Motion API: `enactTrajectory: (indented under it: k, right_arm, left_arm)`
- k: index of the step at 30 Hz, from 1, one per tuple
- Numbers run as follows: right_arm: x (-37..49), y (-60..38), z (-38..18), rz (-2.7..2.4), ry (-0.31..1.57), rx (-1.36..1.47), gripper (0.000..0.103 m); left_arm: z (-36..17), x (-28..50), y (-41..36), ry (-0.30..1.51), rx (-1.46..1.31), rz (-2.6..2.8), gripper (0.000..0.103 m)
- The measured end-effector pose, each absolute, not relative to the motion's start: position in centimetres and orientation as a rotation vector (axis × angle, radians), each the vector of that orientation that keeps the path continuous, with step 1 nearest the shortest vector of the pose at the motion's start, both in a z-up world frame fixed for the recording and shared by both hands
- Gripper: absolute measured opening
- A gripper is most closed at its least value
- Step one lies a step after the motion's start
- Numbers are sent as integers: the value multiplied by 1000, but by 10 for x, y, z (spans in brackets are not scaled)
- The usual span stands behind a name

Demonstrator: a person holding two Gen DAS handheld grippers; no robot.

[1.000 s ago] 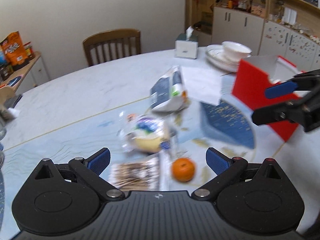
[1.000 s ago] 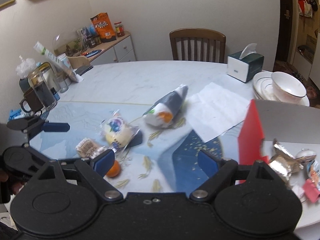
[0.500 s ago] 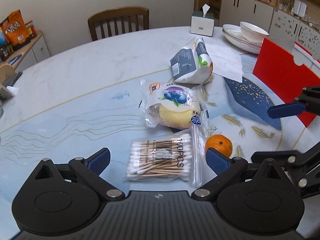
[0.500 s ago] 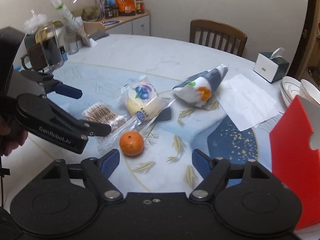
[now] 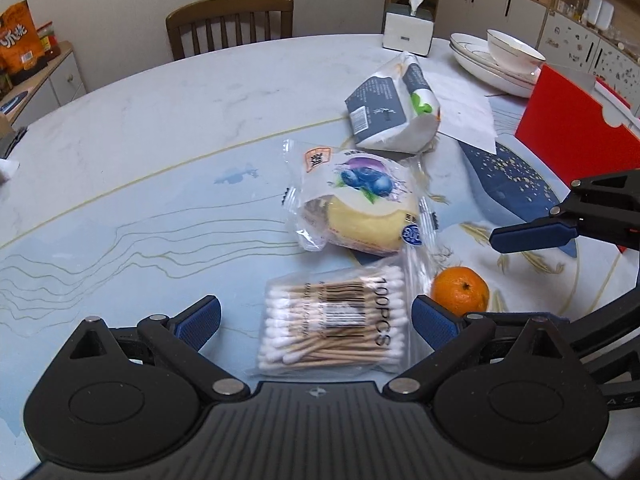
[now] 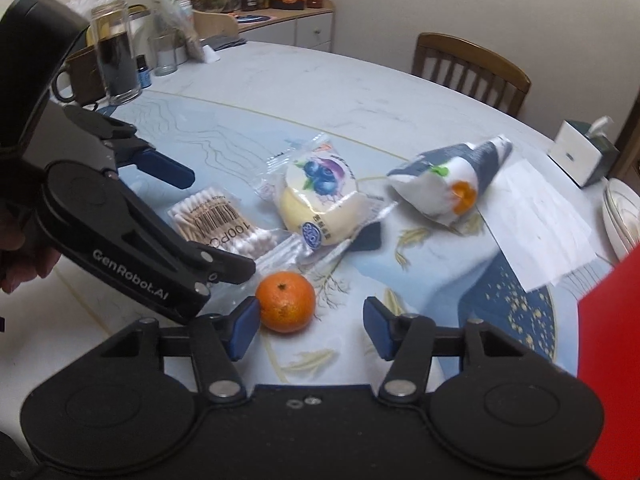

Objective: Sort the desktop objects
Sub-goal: 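Grasp the cotton-swab pack with the left tool while the right grasps the orange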

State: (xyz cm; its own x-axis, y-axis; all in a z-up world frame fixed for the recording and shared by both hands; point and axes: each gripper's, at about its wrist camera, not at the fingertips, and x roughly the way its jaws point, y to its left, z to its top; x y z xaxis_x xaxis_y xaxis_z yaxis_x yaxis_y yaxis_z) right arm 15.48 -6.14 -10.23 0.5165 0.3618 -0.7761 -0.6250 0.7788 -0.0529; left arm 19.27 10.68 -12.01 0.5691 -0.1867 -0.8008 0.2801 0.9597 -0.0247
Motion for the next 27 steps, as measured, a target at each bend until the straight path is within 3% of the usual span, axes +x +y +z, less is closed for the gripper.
enactTrajectory:
  k: [7, 10, 15, 27]
  right_arm:
    - [164, -57, -105, 686, 860, -335, 46]
    - [167, -54, -107, 703, 879, -328, 39]
    - [168, -55, -109, 710, 894, -314, 36]
    - [166, -66, -107, 693, 902, -286, 35]
  left_arm:
    - [-126, 197, 115, 943, 55, -307, 100]
    - [-124, 196, 112, 933, 59, -329, 89]
    - [-121, 193, 103, 929, 76, -352, 74]
    - [-119, 188, 102, 942, 54, -339, 70]
